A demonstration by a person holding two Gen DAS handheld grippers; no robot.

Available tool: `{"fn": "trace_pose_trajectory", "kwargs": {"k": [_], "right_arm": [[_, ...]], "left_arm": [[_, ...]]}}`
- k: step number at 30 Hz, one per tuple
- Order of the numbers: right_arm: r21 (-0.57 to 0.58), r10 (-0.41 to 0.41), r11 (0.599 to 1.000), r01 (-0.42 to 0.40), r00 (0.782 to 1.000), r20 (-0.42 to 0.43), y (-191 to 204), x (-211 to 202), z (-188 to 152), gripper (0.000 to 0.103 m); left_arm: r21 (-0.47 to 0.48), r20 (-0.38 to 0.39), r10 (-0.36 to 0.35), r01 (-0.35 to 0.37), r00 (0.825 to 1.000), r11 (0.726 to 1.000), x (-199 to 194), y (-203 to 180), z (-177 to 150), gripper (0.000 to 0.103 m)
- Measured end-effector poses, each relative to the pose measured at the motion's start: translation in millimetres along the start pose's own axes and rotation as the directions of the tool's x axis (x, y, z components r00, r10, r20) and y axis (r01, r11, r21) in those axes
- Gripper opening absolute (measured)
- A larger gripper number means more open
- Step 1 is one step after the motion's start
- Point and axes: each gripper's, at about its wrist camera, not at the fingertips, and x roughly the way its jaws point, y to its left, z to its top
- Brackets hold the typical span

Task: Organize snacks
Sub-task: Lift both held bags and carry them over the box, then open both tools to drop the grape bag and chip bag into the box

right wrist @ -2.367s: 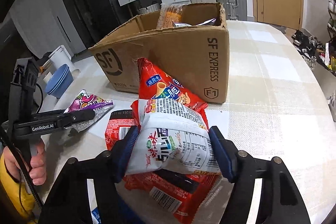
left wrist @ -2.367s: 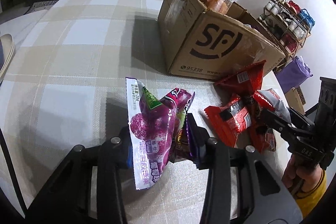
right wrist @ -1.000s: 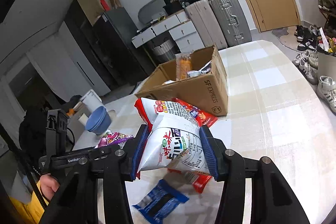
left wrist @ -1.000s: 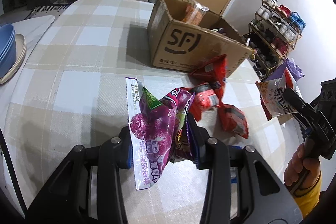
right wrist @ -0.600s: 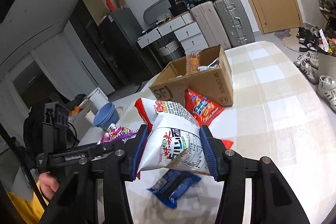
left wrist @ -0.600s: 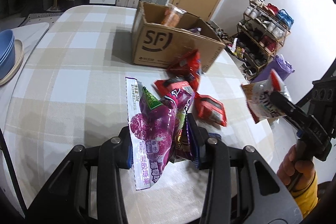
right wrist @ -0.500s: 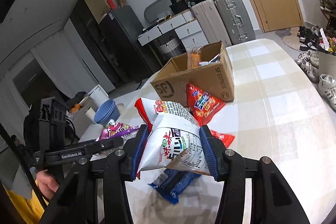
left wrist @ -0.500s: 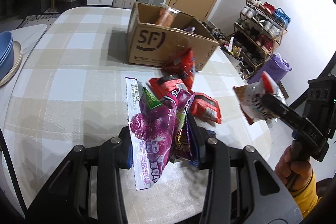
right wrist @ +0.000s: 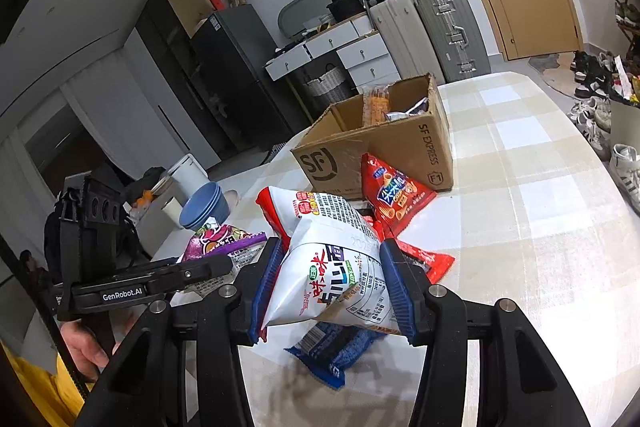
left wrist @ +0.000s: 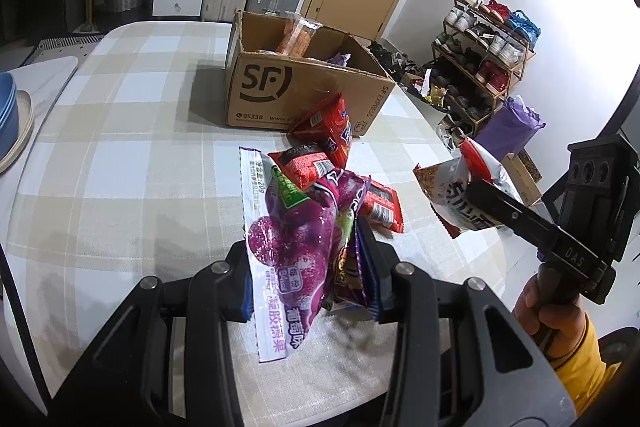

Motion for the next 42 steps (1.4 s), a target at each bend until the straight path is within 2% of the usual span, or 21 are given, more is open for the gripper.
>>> {"fn": "trace_pose_trajectory", "kwargs": {"k": [7, 18, 22, 27, 35, 42], "right_arm": [[-0.019, 0.027, 0.999, -0.026, 0.999, 0.022, -3, 11, 27, 0.05], [-0.043, 0.074, 0.997, -0.071, 0.994, 0.075, -11, 34, 120, 0.05], [-0.029, 0.097, 0.995, -0.095, 0.993, 0.062, -19, 56, 157, 0.05], [0.003, 0.121, 0.993, -0.121, 0.992, 0.043, -29, 83, 189, 0.05], [0.005, 0.116, 0.993, -0.116, 0.993, 0.007, -37, 124, 216, 0.05], [0.015, 0.112, 0.994, -0.112, 0.994, -0.017, -46, 144, 218, 0.05]], "left_arm": [[0.005, 0.019, 0.005, -0.005, 1.0, 1.0, 4, 10, 33, 0.037], [0.077, 0.062, 0.031, -0.036, 0.998, 0.996, 24, 12, 134, 0.037], [0.133, 0.073, 0.048, -0.057, 0.996, 0.99, 39, 8, 174, 0.037], [0.137, 0.045, 0.075, -0.08, 0.996, 0.987, 71, 9, 217, 0.037], [0.134, 0.026, 0.064, -0.067, 0.998, 0.989, 111, 4, 252, 0.037], [0.131, -0.009, 0.067, -0.065, 0.998, 0.989, 150, 6, 259, 0.037]]}}
